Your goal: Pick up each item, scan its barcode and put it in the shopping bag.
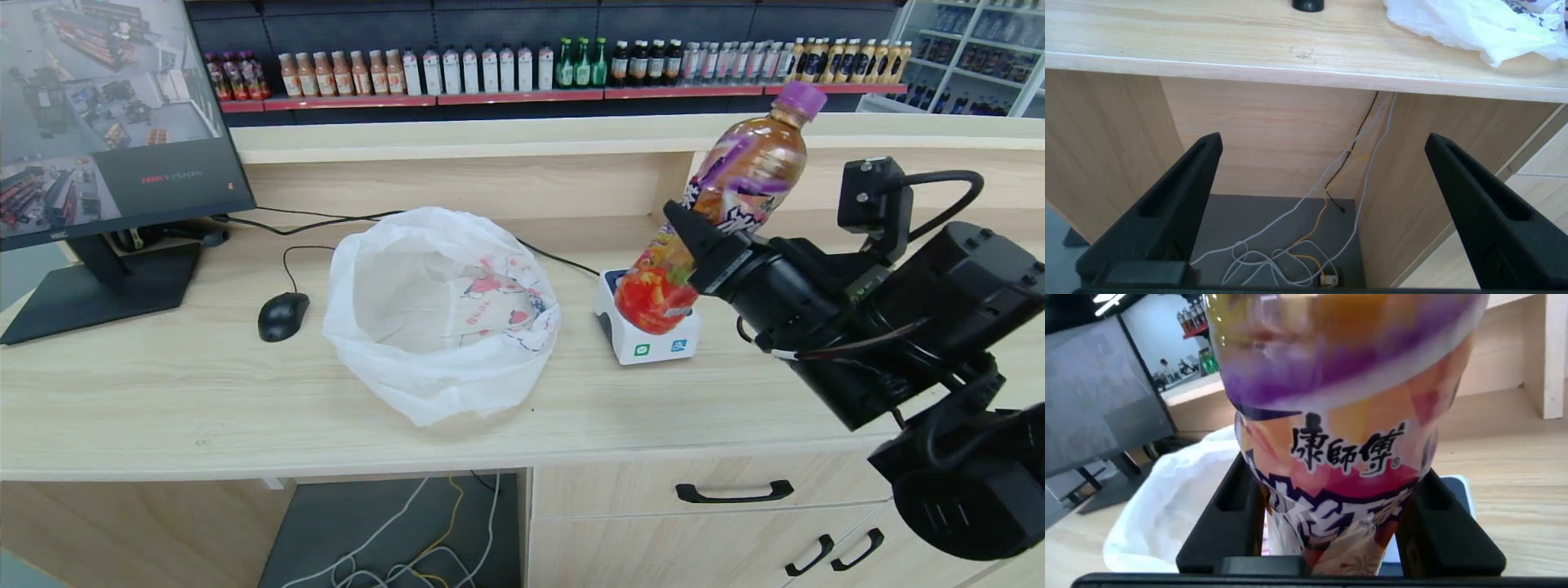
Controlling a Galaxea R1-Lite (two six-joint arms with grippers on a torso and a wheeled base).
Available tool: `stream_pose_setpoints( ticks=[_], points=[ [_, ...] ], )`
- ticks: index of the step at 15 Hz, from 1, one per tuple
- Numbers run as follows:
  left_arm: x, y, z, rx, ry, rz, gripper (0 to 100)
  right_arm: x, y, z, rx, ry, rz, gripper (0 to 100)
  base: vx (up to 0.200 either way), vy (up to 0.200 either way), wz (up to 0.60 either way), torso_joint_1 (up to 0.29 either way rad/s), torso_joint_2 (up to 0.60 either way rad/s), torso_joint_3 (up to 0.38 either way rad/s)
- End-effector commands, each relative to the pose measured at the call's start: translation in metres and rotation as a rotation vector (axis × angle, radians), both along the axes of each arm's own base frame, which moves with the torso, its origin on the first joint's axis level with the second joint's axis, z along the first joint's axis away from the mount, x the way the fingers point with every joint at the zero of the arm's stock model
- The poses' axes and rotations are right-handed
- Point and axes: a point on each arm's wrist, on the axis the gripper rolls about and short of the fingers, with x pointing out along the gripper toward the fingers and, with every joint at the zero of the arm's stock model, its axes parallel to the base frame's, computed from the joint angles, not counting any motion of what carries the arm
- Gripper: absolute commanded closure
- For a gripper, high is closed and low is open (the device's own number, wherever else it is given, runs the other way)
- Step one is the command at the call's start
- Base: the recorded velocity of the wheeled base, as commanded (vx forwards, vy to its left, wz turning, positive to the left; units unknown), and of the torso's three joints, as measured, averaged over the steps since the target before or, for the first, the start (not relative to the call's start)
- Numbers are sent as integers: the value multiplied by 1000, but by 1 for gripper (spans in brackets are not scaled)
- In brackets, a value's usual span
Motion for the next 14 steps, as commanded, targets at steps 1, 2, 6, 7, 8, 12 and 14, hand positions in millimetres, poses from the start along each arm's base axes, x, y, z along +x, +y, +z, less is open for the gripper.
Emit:
stream_pose_setpoints(
  ticks=[1,2,6,7,8,12,14],
  points=[
    [0,0,0,0,0,1,0,19,12,3,68,5,19,100,0,0,0,0,0,0],
    [0,0,0,0,0,1,0,28,17,2,106,17,12,100,0,0,0,0,0,0],
    [0,0,0,0,0,1,0,48,34,3,339,129,-27,100,0,0,0,0,0,0],
    [0,0,0,0,0,1,0,49,35,2,385,170,-41,100,0,0,0,0,0,0],
    [0,0,0,0,0,1,0,51,36,4,423,183,-42,100,0,0,0,0,0,0],
    [0,0,0,0,0,1,0,54,32,3,503,238,-28,100,0,0,0,0,0,0],
    [0,0,0,0,0,1,0,58,26,1,554,264,-39,100,0,0,0,0,0,0]
  ],
)
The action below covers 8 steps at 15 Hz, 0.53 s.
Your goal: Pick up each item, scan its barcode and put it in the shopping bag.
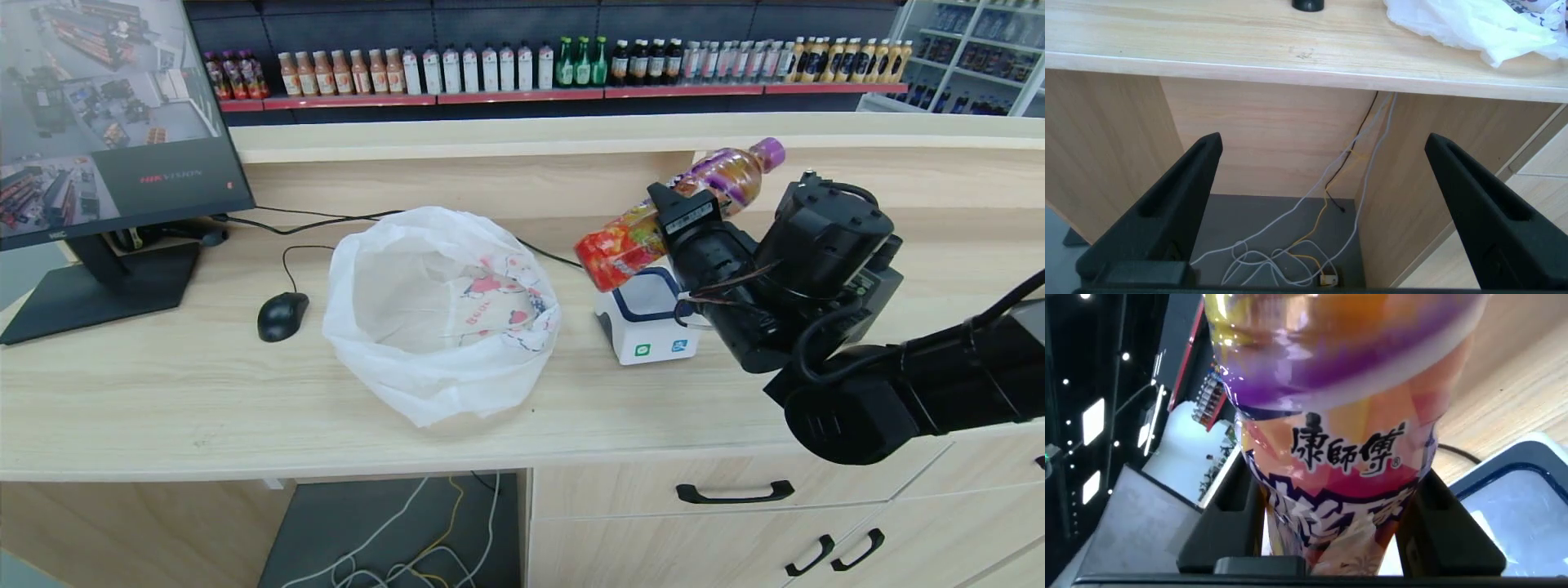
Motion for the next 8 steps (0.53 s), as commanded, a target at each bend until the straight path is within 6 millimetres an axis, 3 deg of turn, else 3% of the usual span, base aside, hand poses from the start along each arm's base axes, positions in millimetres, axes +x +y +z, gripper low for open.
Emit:
stream_pose_setpoints(
  ticks=[1,8],
  points=[
    [0,0,0,0,0,1,0,5,-8,-2,13,8,-23,100,0,0,0,0,0,0],
    [0,0,0,0,0,1,0,18,-18,-15,117,109,-28,100,0,0,0,0,0,0]
  ],
)
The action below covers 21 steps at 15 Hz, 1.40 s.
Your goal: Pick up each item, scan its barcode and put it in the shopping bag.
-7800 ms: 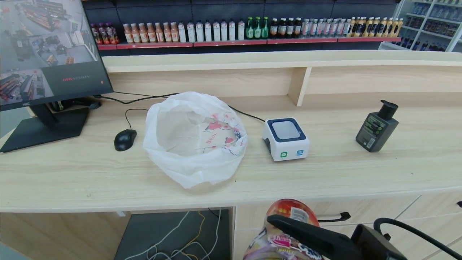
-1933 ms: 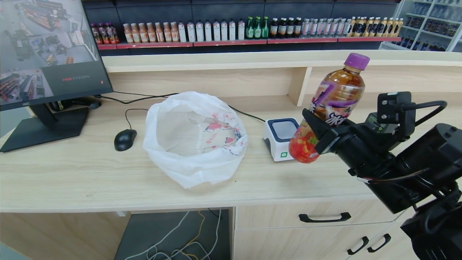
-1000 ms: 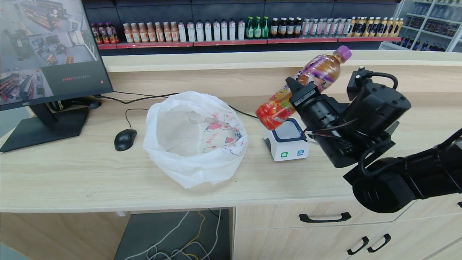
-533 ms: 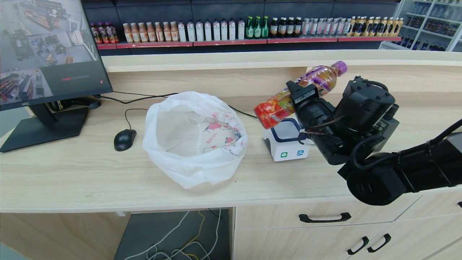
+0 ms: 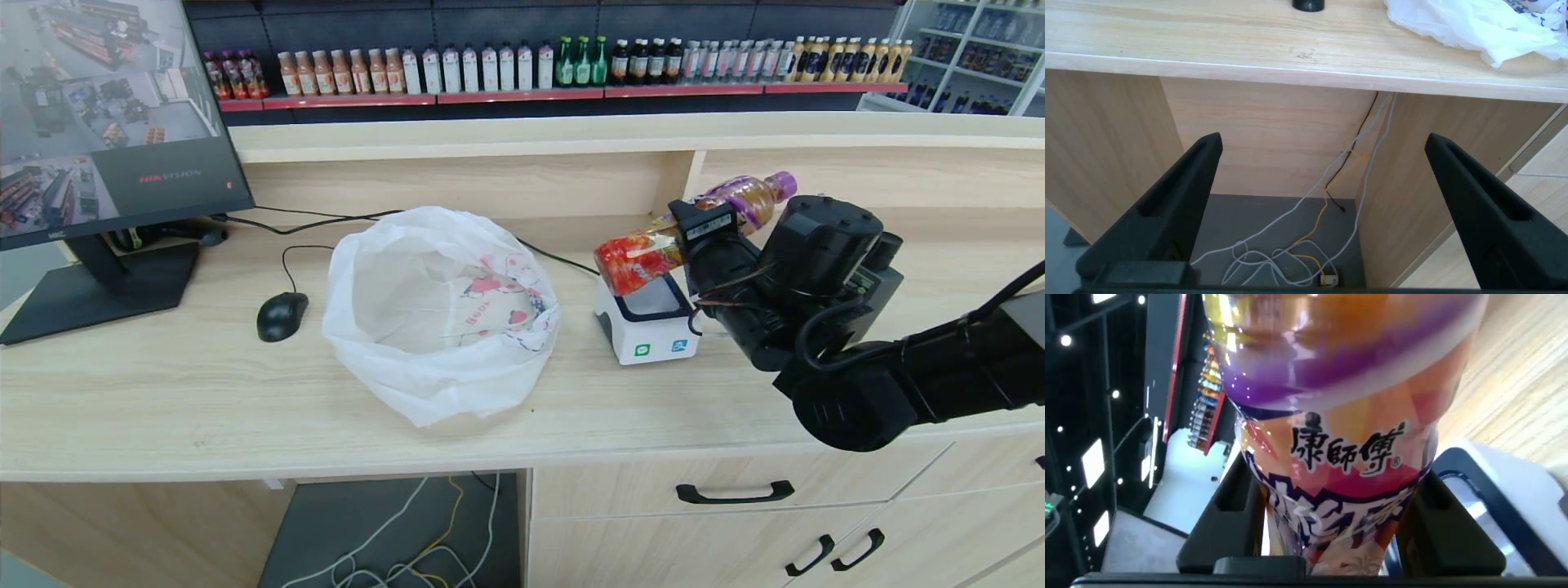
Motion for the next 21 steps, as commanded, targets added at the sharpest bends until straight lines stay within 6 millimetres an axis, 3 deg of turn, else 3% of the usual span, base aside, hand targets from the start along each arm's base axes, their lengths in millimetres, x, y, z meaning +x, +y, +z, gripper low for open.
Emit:
stream_pose_setpoints(
  ticks=[1,21],
  points=[
    [0,0,0,-1,0,1,0,5,1,-6,18,27,2,100,0,0,0,0,0,0],
    [0,0,0,-1,0,1,0,6,-15,-15,114,71,-28,100,0,0,0,0,0,0]
  ],
)
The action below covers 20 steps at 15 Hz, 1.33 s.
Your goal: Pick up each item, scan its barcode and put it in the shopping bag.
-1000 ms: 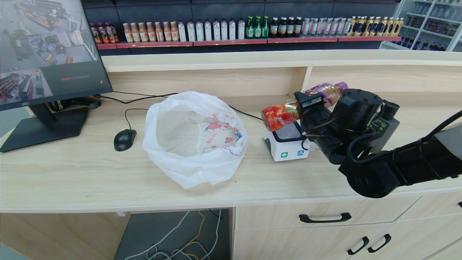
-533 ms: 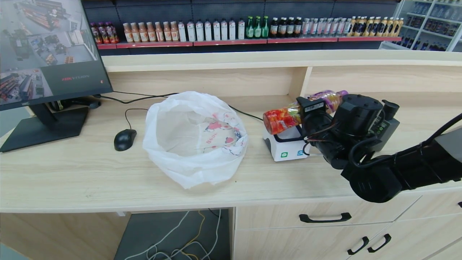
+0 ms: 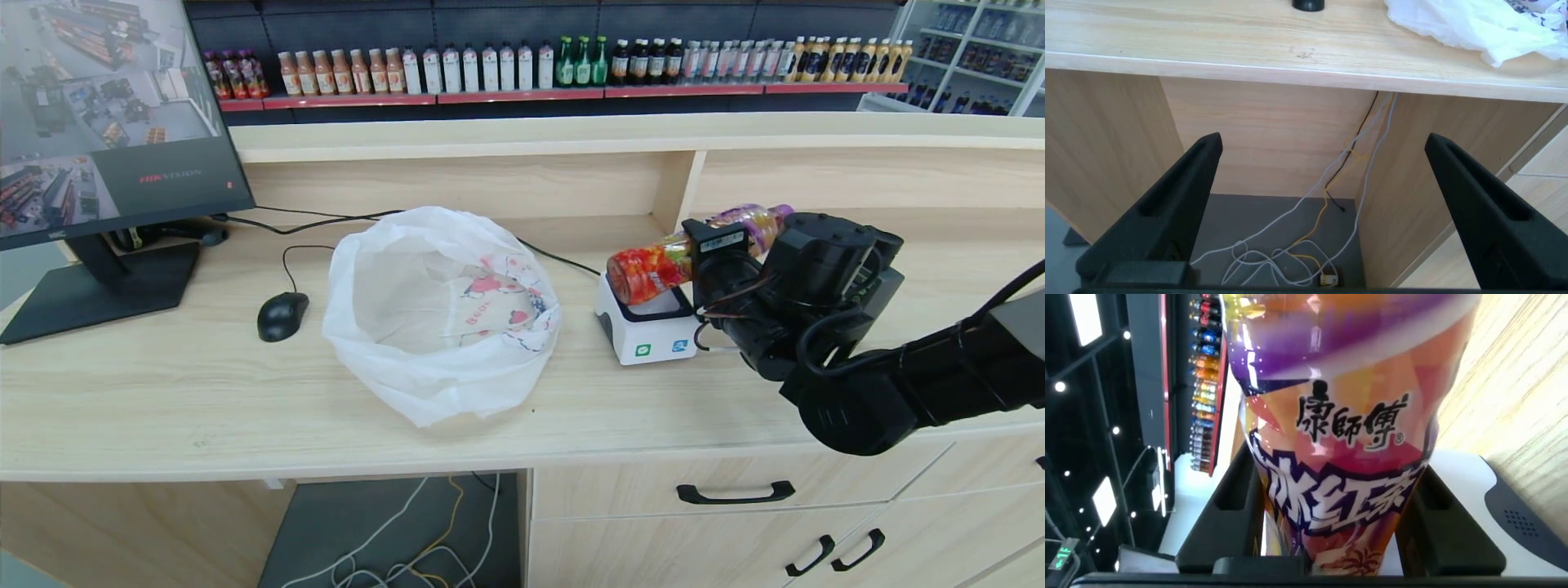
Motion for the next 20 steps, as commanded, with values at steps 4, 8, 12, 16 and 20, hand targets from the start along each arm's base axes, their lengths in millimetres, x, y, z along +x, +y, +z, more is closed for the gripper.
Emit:
stream_pose_setpoints(
  ticks=[4,8,12,16,20],
  points=[
    [0,0,0,0,0,1,0,1,-3,0,1,-1,-8,100,0,0,0,0,0,0],
    [0,0,0,0,0,1,0,1,-3,1,1,-2,-8,100,0,0,0,0,0,0],
    [0,0,0,0,0,1,0,-1,-3,6,6,-13,-5,100,0,0,0,0,0,0],
    [0,0,0,0,0,1,0,-6,-1,19,7,-22,10,100,0,0,0,0,0,0],
    [0,0,0,0,0,1,0,-23,8,38,-34,-65,36,100,0,0,0,0,0,0]
  ],
)
